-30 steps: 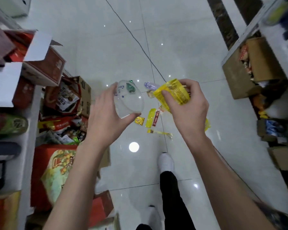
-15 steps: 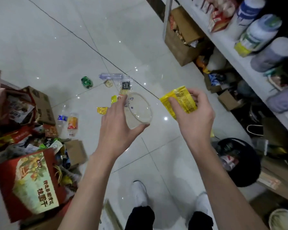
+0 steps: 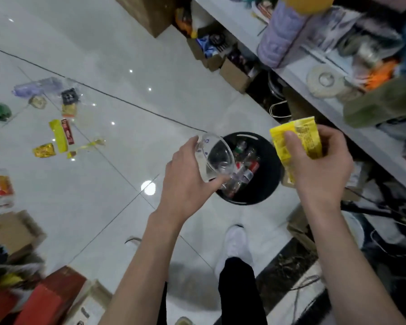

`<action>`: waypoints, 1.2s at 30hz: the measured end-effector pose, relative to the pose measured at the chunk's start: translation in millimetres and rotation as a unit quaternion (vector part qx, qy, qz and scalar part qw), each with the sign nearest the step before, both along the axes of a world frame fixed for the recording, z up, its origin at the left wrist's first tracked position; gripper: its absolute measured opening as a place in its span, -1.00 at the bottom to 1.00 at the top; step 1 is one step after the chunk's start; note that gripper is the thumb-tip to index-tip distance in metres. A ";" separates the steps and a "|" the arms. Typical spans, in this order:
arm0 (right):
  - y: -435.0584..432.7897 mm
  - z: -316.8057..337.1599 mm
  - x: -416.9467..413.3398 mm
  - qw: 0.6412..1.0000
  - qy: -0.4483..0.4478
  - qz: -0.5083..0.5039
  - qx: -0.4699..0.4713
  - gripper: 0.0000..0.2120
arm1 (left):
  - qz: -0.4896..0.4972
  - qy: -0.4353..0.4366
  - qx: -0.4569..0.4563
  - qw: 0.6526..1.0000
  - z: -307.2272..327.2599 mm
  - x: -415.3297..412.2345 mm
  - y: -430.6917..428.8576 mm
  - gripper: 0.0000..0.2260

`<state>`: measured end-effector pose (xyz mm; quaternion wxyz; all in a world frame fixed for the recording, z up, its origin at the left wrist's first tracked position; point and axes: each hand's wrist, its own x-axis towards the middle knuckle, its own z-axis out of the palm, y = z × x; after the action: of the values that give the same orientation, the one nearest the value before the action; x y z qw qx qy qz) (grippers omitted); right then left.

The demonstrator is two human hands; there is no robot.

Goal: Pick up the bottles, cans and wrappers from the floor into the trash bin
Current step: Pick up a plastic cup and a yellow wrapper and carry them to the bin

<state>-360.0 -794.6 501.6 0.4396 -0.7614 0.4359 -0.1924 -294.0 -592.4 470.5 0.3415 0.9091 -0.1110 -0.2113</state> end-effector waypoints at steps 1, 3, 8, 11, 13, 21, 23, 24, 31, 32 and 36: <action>-12.9 -12.8 -7.8 1.000 0.004 -0.011 0.008 -0.67 | -0.010 0.007 0.004 1.000 -15.3 -6.5 -15.6 -0.09; -29.8 -38.0 -18.4 0.999 0.007 -0.023 0.031 -0.69 | -0.025 0.019 0.007 0.999 -41.8 -14.7 -39.4 -0.13; -45.2 -99.8 -28.4 0.996 -0.002 -0.029 0.086 -0.74 | -0.020 0.058 -0.018 0.998 -94.3 -19.8 -73.8 -0.05; -45.5 -130.4 -22.5 0.995 -0.011 -0.026 0.097 -0.74 | 0.009 0.034 -0.012 0.999 -118.6 -14.8 -77.2 -0.10; -44.1 -147.8 -16.2 0.995 -0.021 -0.031 0.092 -0.76 | 0.021 0.014 0.000 1.000 -129.5 -11.4 -73.7 -0.19; -32.8 -163.4 -7.3 0.998 0.027 0.012 0.057 -0.41 | 0.018 -0.030 0.020 0.999 -125.7 0.3 -51.4 -0.44; -27.7 -149.8 -2.4 0.998 0.029 0.037 0.037 -0.42 | 0.023 -0.027 0.015 0.999 -112.5 5.1 -45.0 -0.46; -24.4 -141.7 2.0 0.998 0.030 0.054 0.028 -0.43 | 0.026 -0.029 0.012 0.999 -105.2 8.2 -41.0 -0.47; 35.6 -74.5 37.8 0.988 0.009 0.153 0.012 -0.53 | 0.063 -0.057 0.006 0.996 -48.5 30.6 23.5 -0.54; 50.3 -65.9 45.6 0.986 0.004 0.168 0.010 -0.54 | 0.072 -0.064 0.008 0.995 -40.3 34.8 38.6 -0.55; 124.7 -39.9 74.6 0.974 -0.010 0.225 0.008 -0.53 | 0.114 -0.079 0.014 0.990 -13.2 48.5 117.2 -0.56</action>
<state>-285.4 -669.9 461.7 0.4819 -0.8345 0.2502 -0.0932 -245.5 -475.2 457.3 0.3412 0.9342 -0.0301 -0.0998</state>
